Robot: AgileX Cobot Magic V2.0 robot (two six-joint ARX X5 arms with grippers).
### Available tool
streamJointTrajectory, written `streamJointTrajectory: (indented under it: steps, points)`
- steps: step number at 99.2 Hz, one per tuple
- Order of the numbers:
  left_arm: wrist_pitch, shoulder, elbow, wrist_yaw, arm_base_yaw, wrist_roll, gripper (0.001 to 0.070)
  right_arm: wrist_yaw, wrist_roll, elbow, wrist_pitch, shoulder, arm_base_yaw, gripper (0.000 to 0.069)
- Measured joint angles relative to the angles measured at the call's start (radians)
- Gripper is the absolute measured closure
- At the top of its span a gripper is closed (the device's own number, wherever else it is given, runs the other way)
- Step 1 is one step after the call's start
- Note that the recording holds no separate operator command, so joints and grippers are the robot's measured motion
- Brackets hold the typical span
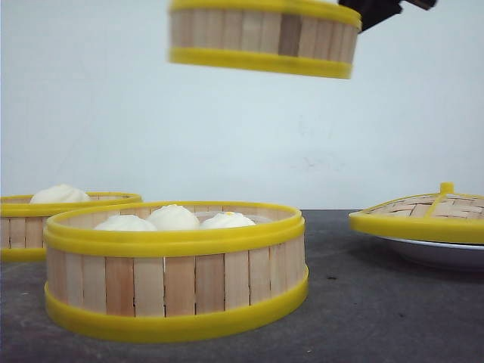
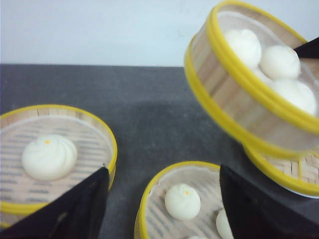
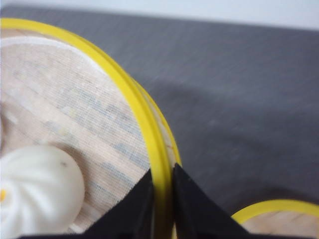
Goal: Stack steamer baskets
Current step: 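Lift the basket with the right gripper and set it on the front basket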
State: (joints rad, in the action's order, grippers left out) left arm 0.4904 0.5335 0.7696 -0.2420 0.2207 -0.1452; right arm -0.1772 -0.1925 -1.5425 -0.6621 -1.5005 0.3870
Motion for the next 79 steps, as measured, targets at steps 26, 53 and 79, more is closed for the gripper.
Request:
streamJointTrajectory:
  steps: [26,53,79]
  points:
    - [0.01,-0.003,0.0,-0.001,0.0,0.0,0.0283,-0.014,0.057,0.001,-0.035,-0.027,0.118,0.066]
    - [0.019,-0.003,0.0,-0.001,0.0,0.0,0.0283,0.015,0.077,0.109,-0.019,-0.098,0.183,0.066]
    - [0.019,-0.003,0.0,-0.001,0.0,0.002,0.0283,0.016,0.08,0.226,0.095,-0.104,0.207,0.066]
